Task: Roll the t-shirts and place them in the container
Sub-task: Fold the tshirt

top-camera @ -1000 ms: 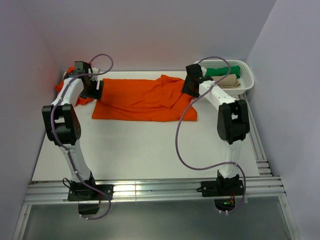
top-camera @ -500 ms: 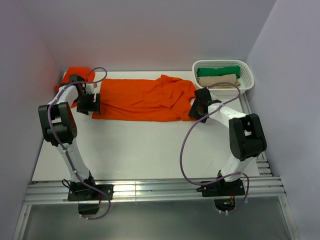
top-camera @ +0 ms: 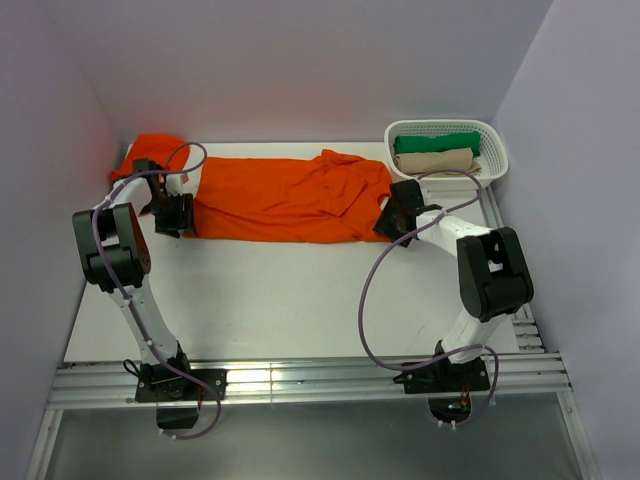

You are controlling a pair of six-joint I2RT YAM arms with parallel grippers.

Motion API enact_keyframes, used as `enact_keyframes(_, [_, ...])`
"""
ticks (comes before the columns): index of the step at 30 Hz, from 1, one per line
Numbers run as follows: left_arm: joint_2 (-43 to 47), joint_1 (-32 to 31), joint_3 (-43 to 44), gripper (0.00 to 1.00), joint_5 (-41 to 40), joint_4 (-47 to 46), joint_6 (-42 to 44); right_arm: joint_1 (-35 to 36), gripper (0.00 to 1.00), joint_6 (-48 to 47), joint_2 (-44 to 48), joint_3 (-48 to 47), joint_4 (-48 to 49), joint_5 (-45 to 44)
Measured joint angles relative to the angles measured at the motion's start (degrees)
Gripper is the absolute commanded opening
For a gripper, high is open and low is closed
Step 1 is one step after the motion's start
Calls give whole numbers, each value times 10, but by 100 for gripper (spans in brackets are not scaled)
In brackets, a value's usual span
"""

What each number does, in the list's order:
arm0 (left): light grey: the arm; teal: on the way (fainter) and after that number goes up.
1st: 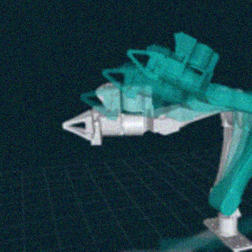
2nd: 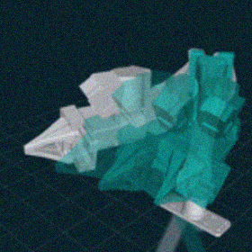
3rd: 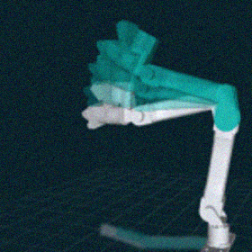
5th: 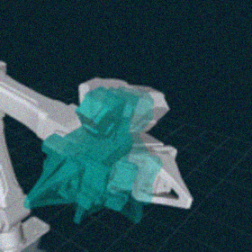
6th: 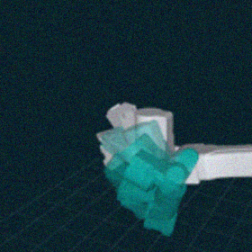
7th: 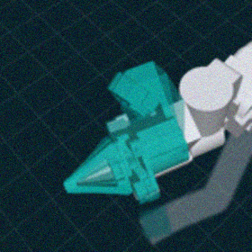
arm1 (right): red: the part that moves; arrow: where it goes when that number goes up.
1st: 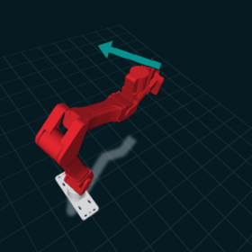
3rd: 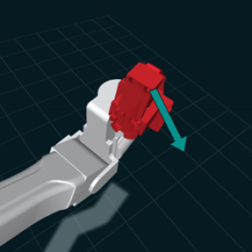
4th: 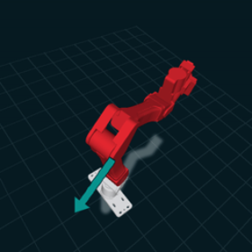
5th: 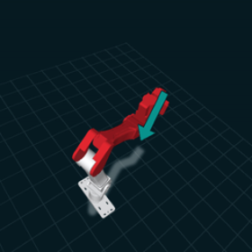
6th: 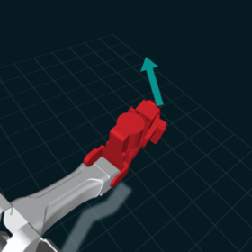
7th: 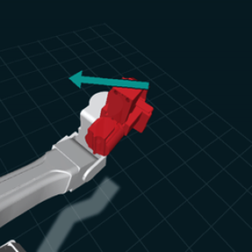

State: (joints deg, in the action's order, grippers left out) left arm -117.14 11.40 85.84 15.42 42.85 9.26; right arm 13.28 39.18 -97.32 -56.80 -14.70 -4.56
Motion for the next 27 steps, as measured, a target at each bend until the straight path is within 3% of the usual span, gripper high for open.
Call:
enact_keyframes(7, [-2, 7, -1, 41, 2, -6, -4, -2, 55, 8, 0, 12, 15, 2])
enact_keyframes(12, [-10, 7, 6, 19, 4, -5, -14, -4, 37, 11, -6, 15, 15, 1])
enact_keyframes(13, [-13, 7, 8, 12, 7, -4, -14, -4, 28, 11, -8, 15, 14, 0])
enact_keyframes(16, [-17, 7, 13, 2, 14, -2, -16, -4, 21, 9, -14, 12, 14, -3])
enact_keyframes(20, [-17, 7, 13, 0, 17, -2, -16, -4, 13, 3, -15, 8, 7, -8])
enact_keyframes(27, [-6, 6, -2, 0, 14, -10, -11, -4, 11, -19, -14, -4, -34, -41])
